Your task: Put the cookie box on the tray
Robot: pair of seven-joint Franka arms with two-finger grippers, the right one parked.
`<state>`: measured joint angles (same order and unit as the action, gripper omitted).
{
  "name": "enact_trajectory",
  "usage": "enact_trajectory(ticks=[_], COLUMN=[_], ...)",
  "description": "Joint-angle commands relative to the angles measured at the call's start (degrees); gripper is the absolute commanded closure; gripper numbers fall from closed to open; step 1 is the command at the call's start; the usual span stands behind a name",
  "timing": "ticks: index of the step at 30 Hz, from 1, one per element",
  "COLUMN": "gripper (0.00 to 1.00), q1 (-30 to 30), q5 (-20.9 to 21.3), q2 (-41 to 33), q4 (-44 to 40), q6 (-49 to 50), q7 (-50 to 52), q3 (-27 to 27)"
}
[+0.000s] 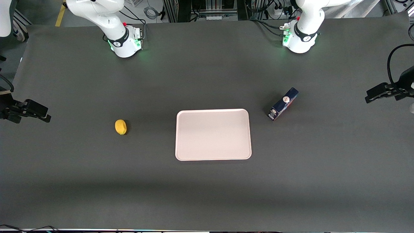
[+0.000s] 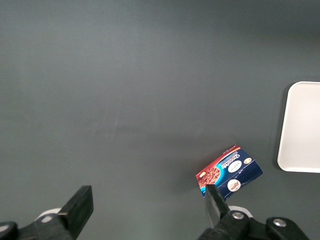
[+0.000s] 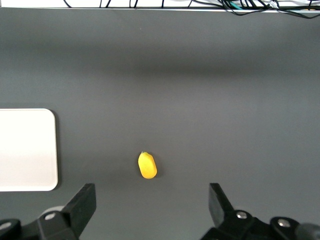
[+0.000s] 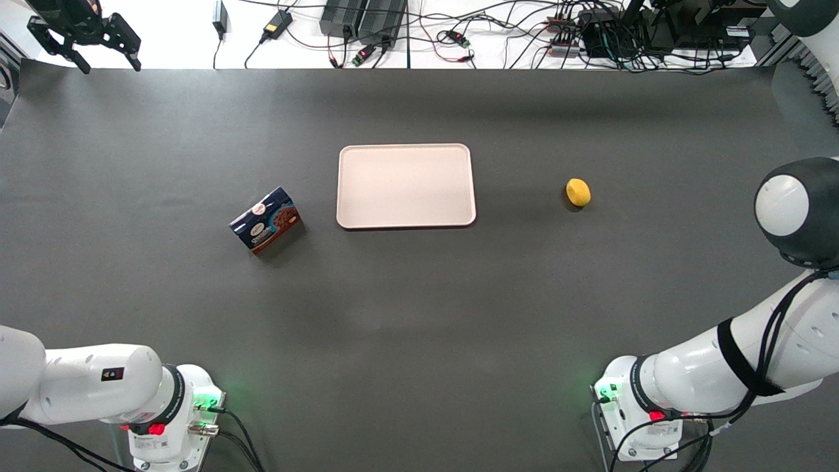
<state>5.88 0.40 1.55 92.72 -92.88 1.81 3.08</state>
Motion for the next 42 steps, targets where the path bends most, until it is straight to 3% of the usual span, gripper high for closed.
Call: enact_trajectory(ticks=[1, 18, 27, 34, 42], gripper=[0.00, 0.00, 0.00, 0.00, 0.00], q1=[0.09, -0.87, -7.72, -9.40, -9.31], q5=[-0.14, -0.75, -0.75, -2.24, -2.68], q2=[-0.94, -2.34, -2.35, -2.61, -5.95], q4=[0.80, 0.62, 1.06, 7.91, 21.97], q6=[-0.46, 0.68, 2.00, -0.10, -13.02], q7=[-0.58, -0.84, -7.06, -10.33, -10.86], q3=[0.17, 0.61, 0.53, 0.79, 4.12])
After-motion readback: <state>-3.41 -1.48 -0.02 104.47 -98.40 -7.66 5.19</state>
